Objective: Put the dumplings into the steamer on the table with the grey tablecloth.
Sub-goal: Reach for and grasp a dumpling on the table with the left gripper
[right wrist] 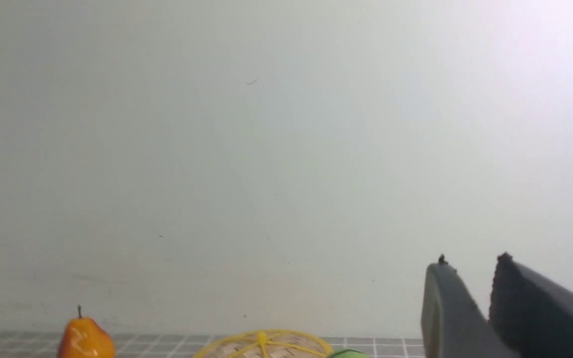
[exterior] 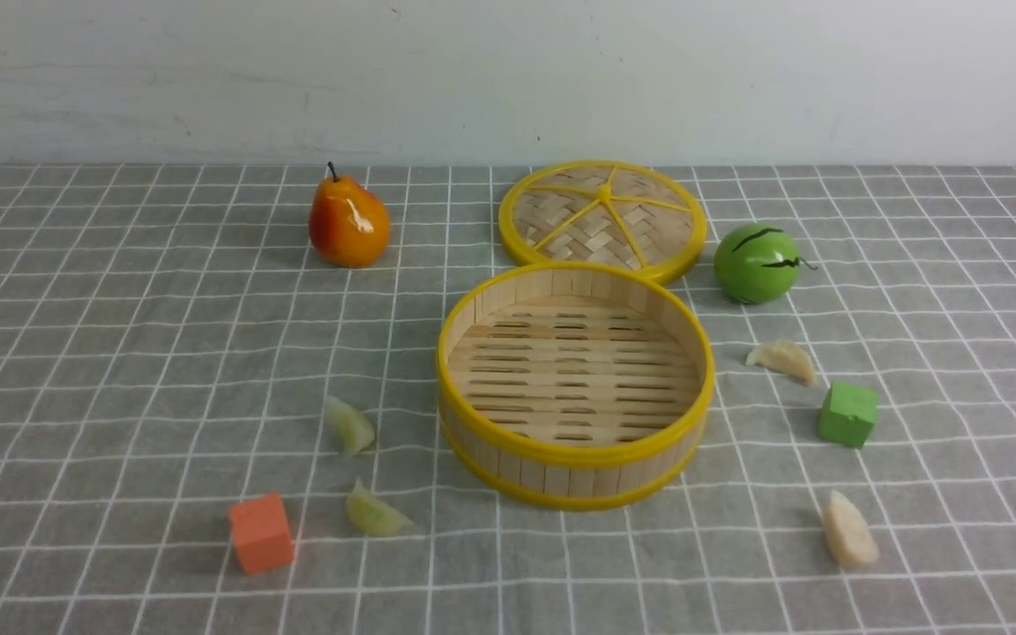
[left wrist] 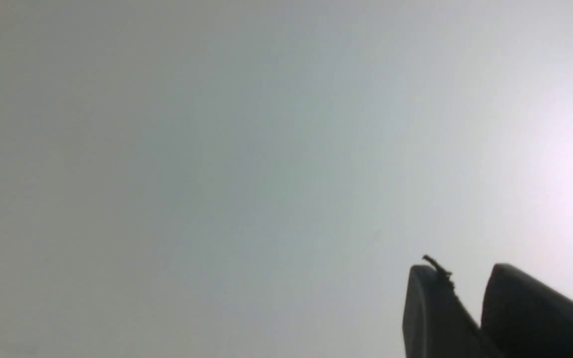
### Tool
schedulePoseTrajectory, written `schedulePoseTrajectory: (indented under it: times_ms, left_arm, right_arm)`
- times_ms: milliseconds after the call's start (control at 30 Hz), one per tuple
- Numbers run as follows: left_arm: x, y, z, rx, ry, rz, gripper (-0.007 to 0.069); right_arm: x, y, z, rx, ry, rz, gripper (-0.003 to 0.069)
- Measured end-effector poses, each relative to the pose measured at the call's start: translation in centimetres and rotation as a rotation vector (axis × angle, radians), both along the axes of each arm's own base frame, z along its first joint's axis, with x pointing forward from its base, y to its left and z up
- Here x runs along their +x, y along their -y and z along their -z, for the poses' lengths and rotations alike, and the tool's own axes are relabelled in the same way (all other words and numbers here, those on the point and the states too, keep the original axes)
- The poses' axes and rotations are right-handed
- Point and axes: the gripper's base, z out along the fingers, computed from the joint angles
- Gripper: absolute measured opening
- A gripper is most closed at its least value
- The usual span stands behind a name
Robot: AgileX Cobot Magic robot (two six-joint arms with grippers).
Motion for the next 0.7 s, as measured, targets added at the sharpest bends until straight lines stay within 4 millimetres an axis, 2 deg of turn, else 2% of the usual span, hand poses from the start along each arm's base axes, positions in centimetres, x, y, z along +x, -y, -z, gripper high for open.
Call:
schedulePoseTrajectory:
  times_ms: [100,267,333,367,433,467,500,533,567,600,700]
  left_arm:
    - [-0.6,-0.1,-0.6,-0.048,0.087,0.031,0.0159]
    - [-0.7,-0.5,-1.8,-0.099,0.082,0.038,0.0165]
    - [-0.2,-0.5,-4.4,-0.11,0.023,0.037,0.0165]
    - [-0.1,-0.5,-4.6,-0.109,0.015,0.037,0.0165]
    - [0.8,-0.4,-6.2,-0.107,-0.066,0.032,0.0165]
    - [2.2,-0.3,-7.6,-0.095,-0.191,0.021,0.0165]
    - [3.2,-0.2,-7.9,-0.087,-0.267,0.015,0.0165]
    - [4.2,-0.1,-8.0,-0.079,-0.343,0.009,0.0166]
    - [4.4,0.0,-7.9,-0.078,-0.352,0.009,0.0166]
    - [5.8,0.1,-7.7,-0.067,-0.45,0.001,0.0167]
    - [8.1,0.4,-6.7,-0.058,-0.568,-0.005,0.017]
  right_arm:
    - [-0.1,0.0,-0.2,0.017,0.019,-0.011,0.0146]
    - [-0.2,0.0,-0.5,0.024,0.04,-0.017,0.0147]
    - [0.1,-0.1,-1.7,0.026,0.035,-0.018,0.0112]
    - [0.1,-0.1,-1.8,0.026,0.034,-0.018,0.0107]
    - [0.4,0.0,-3.0,0.038,0.026,-0.017,0.0046]
    - [0.9,0.1,-4.3,0.075,-0.003,-0.013,0.0]
    - [1.4,0.3,-5.1,0.102,-0.037,-0.008,-0.0012]
    - [1.9,0.4,-5.7,0.126,-0.086,-0.002,-0.0013]
    - [2.0,0.4,-5.8,0.129,-0.097,0.0,-0.0013]
    - [3.1,0.4,-6.3,0.141,-0.205,0.016,-0.001]
    - [4.8,0.5,-6.7,0.122,-0.388,0.045,-0.0008]
